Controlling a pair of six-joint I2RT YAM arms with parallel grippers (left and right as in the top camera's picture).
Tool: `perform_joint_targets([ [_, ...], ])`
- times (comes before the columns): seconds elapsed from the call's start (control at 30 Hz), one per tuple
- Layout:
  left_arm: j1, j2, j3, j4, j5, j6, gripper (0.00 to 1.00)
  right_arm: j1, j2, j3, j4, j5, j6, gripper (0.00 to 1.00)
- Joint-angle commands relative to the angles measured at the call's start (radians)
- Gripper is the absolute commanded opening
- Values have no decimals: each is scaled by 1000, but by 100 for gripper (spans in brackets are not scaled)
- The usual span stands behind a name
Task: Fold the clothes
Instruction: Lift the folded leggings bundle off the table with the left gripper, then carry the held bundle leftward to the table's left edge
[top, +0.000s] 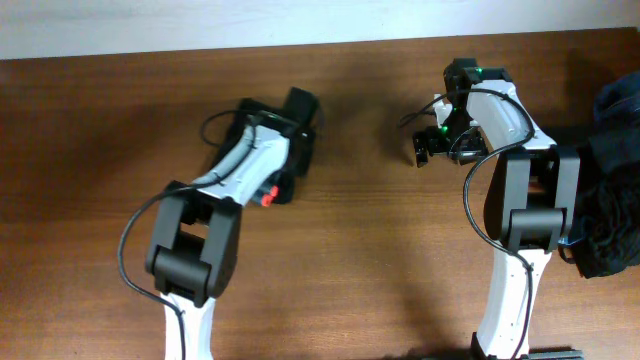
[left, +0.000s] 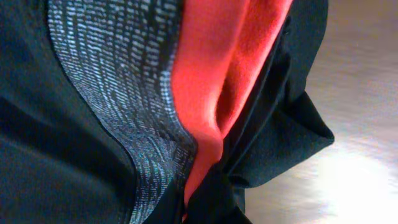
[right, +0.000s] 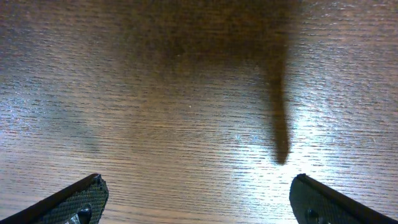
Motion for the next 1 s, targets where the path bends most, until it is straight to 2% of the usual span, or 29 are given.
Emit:
perform_joint_targets([
  [0.0,70,16,-19,-12,-10,-14,0,2,-17,-9,0,12,-2,99],
  [0.23,213,16,-19,-26,-13,-13,0,2,-17,-9,0,12,-2,99],
  [0.43,330,16,-19,-39,-13,85,0,2,-17,-9,0,12,-2,99],
  [0.6,428,16,-19,-34,-21,92,0,2,-17,-9,0,12,-2,99],
  [0.73,508,16,-19,-27,-108,93,0,2,-17,-9,0,13,-2,99],
  [0.8,542,16,-19,-26,-141,138,0,2,-17,-9,0,13,-2,99],
  [0.97,632,16,-19,16,-147,346,0,2,-17,-9,0,13,-2,99],
])
